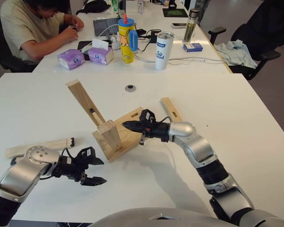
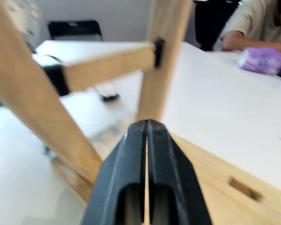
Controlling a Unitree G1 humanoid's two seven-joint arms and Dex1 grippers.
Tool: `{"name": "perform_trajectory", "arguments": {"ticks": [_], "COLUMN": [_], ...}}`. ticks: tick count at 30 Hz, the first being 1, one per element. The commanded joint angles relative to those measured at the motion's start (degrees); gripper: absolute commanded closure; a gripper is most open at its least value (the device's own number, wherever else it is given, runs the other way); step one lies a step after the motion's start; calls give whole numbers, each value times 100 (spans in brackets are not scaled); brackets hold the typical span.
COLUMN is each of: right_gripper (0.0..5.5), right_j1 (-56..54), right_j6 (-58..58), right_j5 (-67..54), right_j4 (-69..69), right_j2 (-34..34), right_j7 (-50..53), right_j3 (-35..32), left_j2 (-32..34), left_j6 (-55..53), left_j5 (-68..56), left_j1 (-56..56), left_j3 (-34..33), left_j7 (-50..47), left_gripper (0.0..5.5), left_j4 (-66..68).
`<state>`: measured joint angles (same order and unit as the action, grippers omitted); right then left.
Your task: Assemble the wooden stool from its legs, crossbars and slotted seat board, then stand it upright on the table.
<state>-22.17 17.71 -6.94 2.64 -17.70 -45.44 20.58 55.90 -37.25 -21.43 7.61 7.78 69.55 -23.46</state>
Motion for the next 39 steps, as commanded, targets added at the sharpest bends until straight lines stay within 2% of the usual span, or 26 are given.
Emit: {"name": "perform_trajectory", "arguments": {"ticks": [1,6,13,17,21,25,30,34,39], "right_gripper": [550,550,550,550,550,550,550,550,550], "right_j1": [-353,-596,-405,-207,9,148,403,573,727], "right_j6": [-342,-295,602,1062,1145,1371,2256,2477,2148], "right_j5": [657,1520,1833,1747,1679,1510,942,495,416], "right_j4": [754,1297,323,-140,-448,-780,-1759,-1738,-1386], "right_j2": [-344,-591,-1239,-1228,-799,-158,454,637,472], "right_j7": [105,-201,-1400,-1513,-1114,-388,417,969,1352], "right_j3": [118,767,1486,1538,1498,1121,69,-980,-1467], "left_j2": [-109,-629,-1231,-1409,-1616,-2109,-2612,-2761,-2851], "left_j6": [-237,-541,-645,-493,-125,269,673,855,1122], "left_j5": [-284,-123,1057,1331,1635,1954,2225,2287,2329], "left_j1": [44,-120,-801,-1140,-1669,-2374,-2708,-2676,-2731], "left_j3": [89,565,1120,1044,1043,1178,1222,1125,947], "left_j7": [-120,-816,-2331,-2734,-3014,-3336,-3638,-3705,-3791], "left_gripper": [164,164,164,164,164,164,164,164,164], "left_j4": [-451,-506,528,1067,1818,2665,3319,3515,3785]}}
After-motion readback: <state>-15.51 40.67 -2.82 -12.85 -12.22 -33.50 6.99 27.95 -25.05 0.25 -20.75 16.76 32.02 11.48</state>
